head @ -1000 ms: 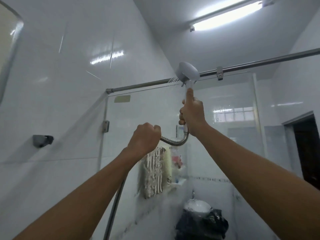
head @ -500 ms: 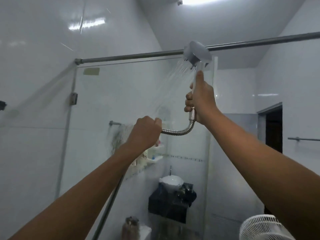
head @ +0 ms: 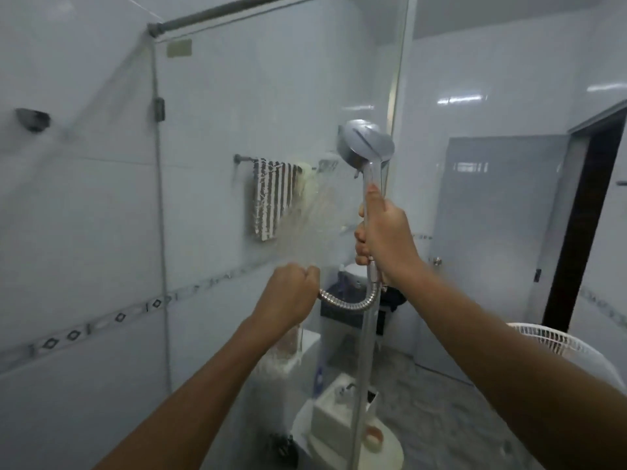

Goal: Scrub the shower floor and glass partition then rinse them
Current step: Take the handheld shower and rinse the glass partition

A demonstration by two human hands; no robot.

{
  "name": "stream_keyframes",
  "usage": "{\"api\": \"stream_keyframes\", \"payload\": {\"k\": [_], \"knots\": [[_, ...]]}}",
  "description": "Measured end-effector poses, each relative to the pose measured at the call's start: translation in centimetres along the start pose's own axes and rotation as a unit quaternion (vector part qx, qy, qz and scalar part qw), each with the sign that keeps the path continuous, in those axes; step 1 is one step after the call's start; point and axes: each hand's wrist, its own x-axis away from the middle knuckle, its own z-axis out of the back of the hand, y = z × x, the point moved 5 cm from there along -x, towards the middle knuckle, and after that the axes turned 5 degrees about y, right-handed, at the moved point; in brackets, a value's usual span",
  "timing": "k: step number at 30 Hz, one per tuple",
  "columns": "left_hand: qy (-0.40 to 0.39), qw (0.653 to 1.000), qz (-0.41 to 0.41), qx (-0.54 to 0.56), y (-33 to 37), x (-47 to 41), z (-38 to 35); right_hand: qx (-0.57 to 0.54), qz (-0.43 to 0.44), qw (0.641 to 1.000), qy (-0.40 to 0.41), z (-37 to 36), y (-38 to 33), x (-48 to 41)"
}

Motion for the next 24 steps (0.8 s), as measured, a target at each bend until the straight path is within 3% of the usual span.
{"api": "stream_keyframes", "payload": {"k": [9, 17, 24], "knots": [[-0.07, 0.992, 0.094, -0.042, -7.7, 8.6, -4.6, 0.029, -0.061, 0.997, -0.031, -0.9, 9.3, 7.3], [-0.025, 0.995, 0.075, -0.066, -7.1, 6.3, -1.6, 0.008, -0.053, 0.999, 0.009, -2.1, 8.5, 5.9], [0.005, 0.995, 0.007, -0.098, -4.3, 3.9, 0.1, -0.019, -0.017, 1.0, -0.015, -2.6, 5.5, 3.1]]}}
